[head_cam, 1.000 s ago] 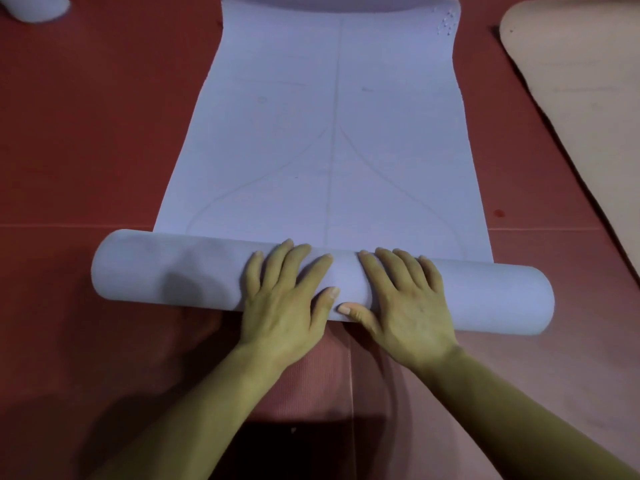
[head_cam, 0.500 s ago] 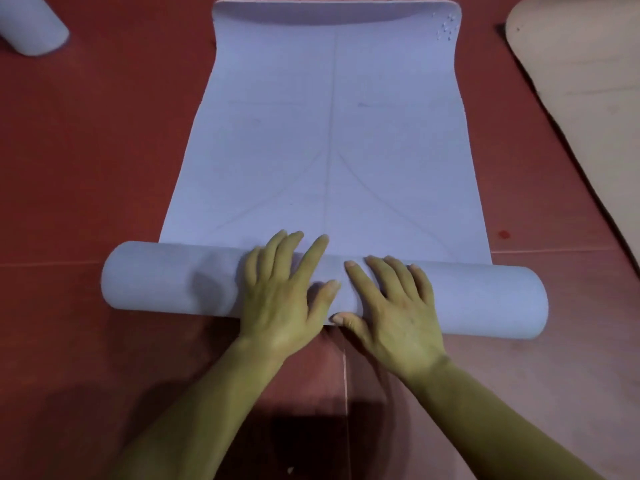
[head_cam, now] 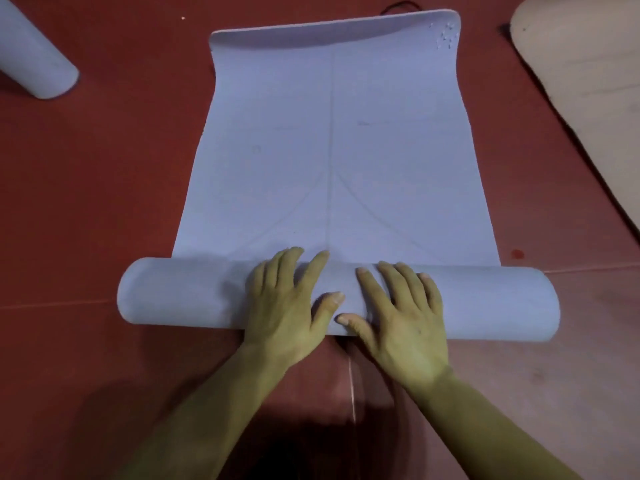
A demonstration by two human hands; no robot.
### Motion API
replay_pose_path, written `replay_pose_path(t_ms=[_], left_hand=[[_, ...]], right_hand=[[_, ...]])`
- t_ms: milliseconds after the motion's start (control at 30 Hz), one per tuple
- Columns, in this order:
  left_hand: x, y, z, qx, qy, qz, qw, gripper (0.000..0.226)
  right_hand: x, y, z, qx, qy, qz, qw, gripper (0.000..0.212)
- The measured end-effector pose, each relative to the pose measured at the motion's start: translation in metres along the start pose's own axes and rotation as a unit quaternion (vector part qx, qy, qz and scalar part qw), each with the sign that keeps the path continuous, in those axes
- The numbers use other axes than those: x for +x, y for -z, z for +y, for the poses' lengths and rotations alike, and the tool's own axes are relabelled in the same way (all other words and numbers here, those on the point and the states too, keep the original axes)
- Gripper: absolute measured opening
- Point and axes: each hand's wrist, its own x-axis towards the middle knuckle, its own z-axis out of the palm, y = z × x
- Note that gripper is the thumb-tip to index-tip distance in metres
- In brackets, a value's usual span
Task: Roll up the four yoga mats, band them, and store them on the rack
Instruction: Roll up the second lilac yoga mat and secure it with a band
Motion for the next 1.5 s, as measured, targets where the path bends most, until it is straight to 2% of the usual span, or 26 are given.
replay_pose_path(t_ms=[67,467,633,933,1100,1333,1500], left_hand=[[-0.011,-0.009,-0.004,0.01,-0.025,0.041,0.999,0.054],[0.032,-0.01,-0.013,0.019,-0.008,0.001,1.0,0.054],[0.029,-0.02,-0.018,0.003,0.001,0.054,0.999,0.059],[0.051,-0.026,-0.021,0.029,-0.006,0.055,0.998,0.058],[0.069,-0.023,-0.025,0.015,0.006,0.084,0.996,0.061],[0.075,-0.033,-0.033,0.012,0.007,0.09,0.996,0.057],[0.099,-0.028,-0.037,0.016,-0.002,0.108,0.994,0.054]], right_hand=[[0.016,-0.005,0.007,-0.013,0.012,0.008,1.0,0.067],[0.036,-0.003,0.004,-0.012,0.009,0.012,1.0,0.059],[0.059,-0.009,0.012,-0.034,0.014,0.012,0.999,0.057],[0.052,-0.017,0.012,-0.071,0.009,0.029,0.997,0.056],[0.067,-0.025,0.016,-0.075,0.006,0.039,0.996,0.054],[0.107,-0.022,0.022,-0.08,-0.017,-0.005,0.997,0.056],[0.109,-0.024,0.016,-0.067,-0.032,0.001,0.997,0.061]])
